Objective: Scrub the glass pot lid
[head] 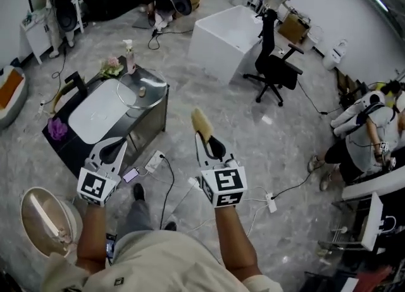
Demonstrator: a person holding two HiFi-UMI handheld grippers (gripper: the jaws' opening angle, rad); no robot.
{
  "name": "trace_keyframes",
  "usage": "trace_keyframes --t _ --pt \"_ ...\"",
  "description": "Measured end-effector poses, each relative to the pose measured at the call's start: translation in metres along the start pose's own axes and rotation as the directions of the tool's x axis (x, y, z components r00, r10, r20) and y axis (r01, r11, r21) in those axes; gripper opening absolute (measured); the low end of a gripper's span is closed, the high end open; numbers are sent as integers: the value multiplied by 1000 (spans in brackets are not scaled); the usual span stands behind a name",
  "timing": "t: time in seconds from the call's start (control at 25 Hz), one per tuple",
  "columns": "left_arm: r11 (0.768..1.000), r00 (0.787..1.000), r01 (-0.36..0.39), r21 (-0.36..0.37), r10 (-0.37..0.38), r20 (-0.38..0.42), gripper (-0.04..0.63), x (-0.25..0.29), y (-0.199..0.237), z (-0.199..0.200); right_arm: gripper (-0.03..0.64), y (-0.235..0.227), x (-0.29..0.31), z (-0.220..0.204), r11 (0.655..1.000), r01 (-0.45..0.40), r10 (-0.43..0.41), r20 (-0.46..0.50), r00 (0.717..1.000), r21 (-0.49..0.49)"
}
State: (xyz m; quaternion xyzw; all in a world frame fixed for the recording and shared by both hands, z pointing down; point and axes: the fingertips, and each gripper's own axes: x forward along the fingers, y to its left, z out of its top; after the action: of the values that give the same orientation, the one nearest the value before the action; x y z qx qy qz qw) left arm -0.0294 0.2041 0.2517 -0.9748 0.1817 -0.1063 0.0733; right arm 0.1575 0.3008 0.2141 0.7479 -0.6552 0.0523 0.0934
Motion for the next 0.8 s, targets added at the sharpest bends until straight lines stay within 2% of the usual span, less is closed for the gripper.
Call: trace_keyframes --t 0.16,0.28,0.4,0.56,0.8 --pt "999 993 25 49 -30 111 14 50 43 1 51 -23 38 3 997 69 -69 -2 998 -42" --pt "998 994 50 28 -52 91 14 64 74 -12 51 -20 61 2 995 88 -90 -35 995 -38" --pt "998 994 55 15 -57 99 14 86 110 -4 51 -25 92 16 993 115 -115 -23 993 -31" --pt "996 992 70 51 -75 105 14 114 153 -15 51 -23 139 13 992 125 -126 -41 991 -20" --pt "996 993 84 -18 -83 85 14 125 195 -35 51 -6 183 4 991 134 -135 -96 986 -13"
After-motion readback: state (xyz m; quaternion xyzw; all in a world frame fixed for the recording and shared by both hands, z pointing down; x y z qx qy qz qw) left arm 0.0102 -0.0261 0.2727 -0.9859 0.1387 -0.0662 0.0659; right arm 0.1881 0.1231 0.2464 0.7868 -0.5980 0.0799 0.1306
